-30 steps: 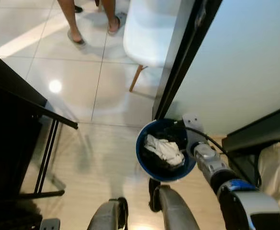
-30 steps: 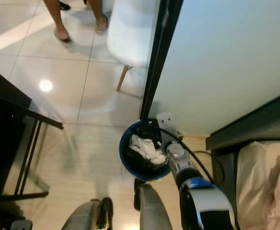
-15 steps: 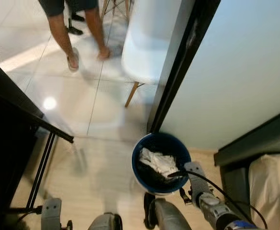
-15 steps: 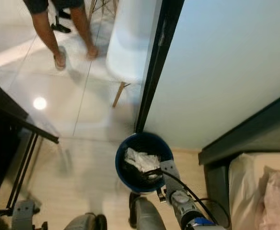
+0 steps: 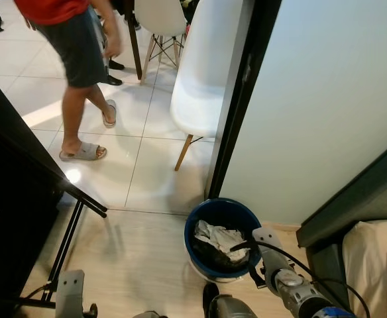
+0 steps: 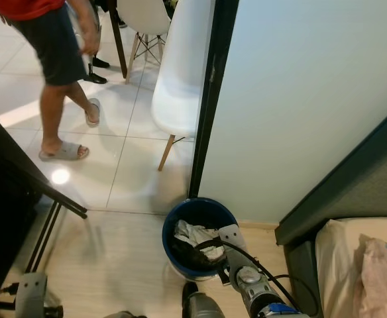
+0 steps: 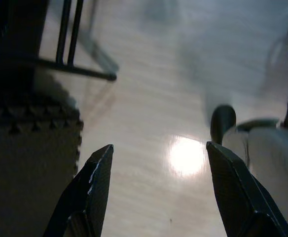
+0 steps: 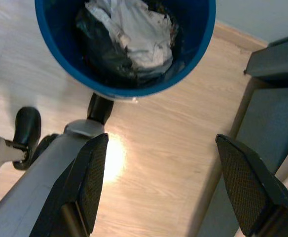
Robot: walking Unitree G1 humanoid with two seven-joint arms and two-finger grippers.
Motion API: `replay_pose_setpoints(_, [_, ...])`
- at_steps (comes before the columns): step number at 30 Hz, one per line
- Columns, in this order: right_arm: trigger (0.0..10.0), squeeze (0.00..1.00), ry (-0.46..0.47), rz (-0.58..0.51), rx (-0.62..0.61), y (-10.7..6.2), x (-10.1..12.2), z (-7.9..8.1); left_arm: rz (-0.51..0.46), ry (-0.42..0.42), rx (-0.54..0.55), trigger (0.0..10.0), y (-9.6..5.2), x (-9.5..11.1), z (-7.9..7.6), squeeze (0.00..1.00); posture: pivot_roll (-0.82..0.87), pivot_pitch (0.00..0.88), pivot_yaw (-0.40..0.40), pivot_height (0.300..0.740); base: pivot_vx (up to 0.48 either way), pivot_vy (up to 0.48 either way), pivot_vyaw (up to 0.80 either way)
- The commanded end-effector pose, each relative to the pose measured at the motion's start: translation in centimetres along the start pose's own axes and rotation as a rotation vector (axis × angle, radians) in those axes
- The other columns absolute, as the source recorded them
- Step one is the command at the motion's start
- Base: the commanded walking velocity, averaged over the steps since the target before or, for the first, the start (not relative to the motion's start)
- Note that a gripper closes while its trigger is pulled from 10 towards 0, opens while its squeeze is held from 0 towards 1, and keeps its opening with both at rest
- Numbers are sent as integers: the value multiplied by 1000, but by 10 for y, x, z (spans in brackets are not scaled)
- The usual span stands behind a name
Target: Clean up the room
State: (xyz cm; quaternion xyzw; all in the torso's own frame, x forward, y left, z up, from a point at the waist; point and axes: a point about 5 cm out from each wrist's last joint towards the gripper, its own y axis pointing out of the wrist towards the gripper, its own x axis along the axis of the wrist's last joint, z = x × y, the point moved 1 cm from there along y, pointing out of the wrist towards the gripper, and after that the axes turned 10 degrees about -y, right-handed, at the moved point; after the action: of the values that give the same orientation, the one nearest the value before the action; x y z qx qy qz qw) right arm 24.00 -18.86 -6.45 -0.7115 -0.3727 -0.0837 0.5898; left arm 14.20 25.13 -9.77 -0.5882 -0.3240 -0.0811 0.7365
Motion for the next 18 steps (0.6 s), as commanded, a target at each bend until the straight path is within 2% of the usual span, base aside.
replay_pose_setpoints(1, [10000,0,2,23,5,-1,-6,2,43,16,8,10000,-2,-12,0,0,-16,21,49,735,-349,0,0])
replay_pose_setpoints(2, [10000,0,3,24,5,0,-6,2,50,19,8,10000,-3,-14,0,0,-15,20,48,735,-341,0,0])
replay_pose_setpoints(18, [10000,0,-35,26,19,0,-1,2,53,35,-15,10000,-2,-14,-8,0,-20,6,34,735,-290,0,-755])
